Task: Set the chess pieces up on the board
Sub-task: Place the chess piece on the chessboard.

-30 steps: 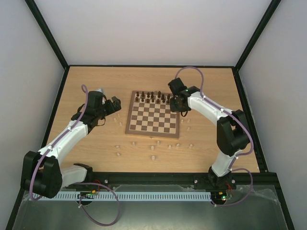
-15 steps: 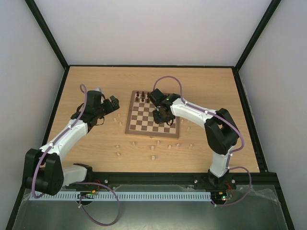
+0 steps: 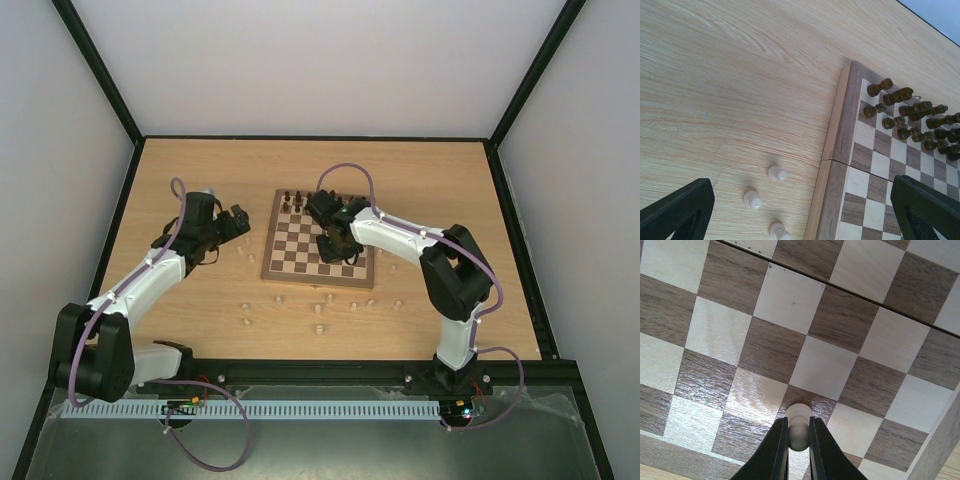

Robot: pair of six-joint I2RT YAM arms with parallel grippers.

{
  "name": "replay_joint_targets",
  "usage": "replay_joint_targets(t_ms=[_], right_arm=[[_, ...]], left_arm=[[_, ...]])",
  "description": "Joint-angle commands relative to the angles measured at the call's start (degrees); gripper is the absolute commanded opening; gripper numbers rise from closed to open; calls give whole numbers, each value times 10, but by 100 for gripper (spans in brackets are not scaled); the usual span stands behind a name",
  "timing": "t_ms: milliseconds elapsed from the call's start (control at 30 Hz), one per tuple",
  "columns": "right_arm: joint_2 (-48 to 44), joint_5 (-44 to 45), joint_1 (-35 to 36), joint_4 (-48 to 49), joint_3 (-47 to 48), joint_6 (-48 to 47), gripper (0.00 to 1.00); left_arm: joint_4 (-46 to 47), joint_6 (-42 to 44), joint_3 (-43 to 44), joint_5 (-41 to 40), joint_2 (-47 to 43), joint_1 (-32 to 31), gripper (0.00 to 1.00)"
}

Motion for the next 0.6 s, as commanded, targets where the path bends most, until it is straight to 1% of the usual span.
replay_joint_targets(t_ms=[0, 133, 200, 367, 567], right_arm=[[9, 3, 5, -34, 4, 6, 8], [11, 0, 5, -36, 8, 6, 13], [11, 0, 5, -36, 6, 6, 17], [7, 0, 5, -36, 1, 5, 23], [-23, 6, 5, -36, -7, 4, 31]], left_arm=[[6, 3, -7, -11, 6, 1, 99], [3, 3, -5, -14, 9, 2, 100], [2, 3, -5, -19, 10, 2, 99], [-4, 3, -7, -35, 6, 1, 100], [-22, 2, 0, -62, 19, -4, 100]])
